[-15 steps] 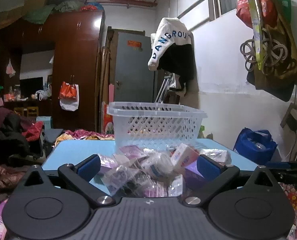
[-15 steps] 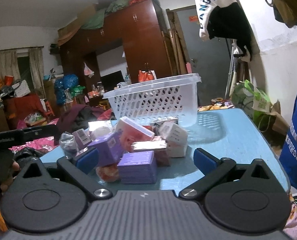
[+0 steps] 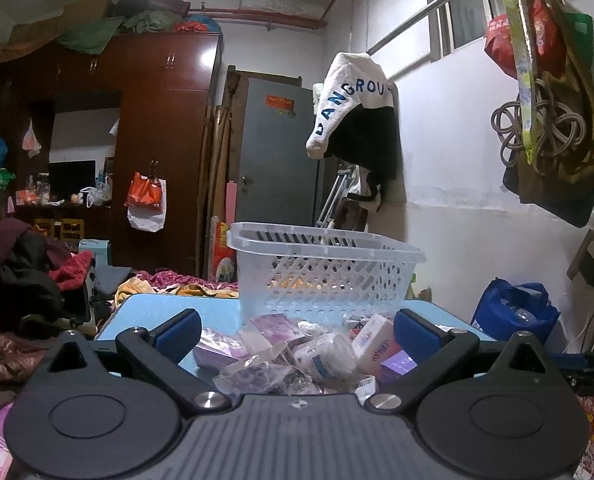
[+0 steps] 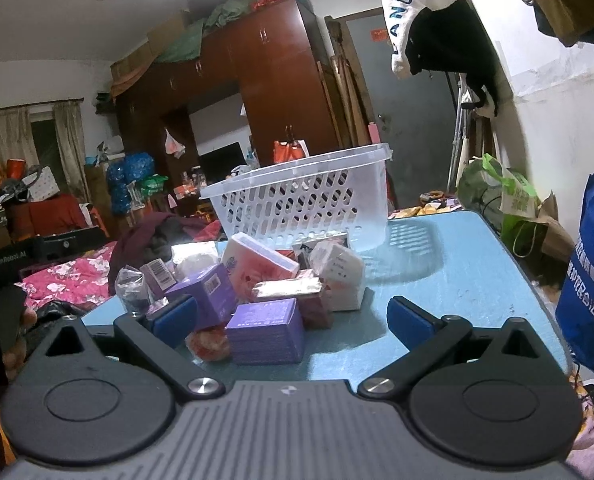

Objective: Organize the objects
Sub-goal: 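Move both grippers toward the pile of boxes beside the white basket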

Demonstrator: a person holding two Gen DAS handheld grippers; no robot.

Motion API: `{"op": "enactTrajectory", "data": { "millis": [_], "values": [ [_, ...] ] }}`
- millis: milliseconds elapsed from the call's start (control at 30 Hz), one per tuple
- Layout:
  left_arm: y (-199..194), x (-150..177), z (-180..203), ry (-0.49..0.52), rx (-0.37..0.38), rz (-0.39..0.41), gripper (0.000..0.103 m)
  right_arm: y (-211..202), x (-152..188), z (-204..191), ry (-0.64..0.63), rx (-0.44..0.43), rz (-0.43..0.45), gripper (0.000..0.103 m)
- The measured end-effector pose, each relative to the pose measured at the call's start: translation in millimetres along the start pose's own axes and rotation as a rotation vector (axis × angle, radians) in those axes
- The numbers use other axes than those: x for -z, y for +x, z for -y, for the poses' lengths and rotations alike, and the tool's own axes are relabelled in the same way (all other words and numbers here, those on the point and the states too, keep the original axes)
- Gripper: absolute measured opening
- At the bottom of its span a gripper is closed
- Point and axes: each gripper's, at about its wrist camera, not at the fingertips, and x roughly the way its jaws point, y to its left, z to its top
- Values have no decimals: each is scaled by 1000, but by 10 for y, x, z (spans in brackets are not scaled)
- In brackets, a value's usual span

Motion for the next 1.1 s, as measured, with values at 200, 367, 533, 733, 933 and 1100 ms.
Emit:
{"op": "enactTrajectory", "data": {
  "millis": [200,367,533,733,933,1100],
  "values": [
    [-30,38,-89,-20,-18,23,103,69,60,0,8,-13,-28,103],
    [26,80,-81,-10,-30,13,103,95,82,0,7,-21,-26,103],
    [34,142,-159,-29,-24,7,103,155,103,-19,-6,-16,-45,103],
    [28,189,-265,-55,-16,21,103,183,113,1,0,-13,-47,103],
    [75,249,-274,-54,-12,15,103,197,132,-14,-3,-20,-41,103],
    [77,296,-281,-54,-11,16,103,214,157,-29,-9,-19,-36,103]
  ]
}}
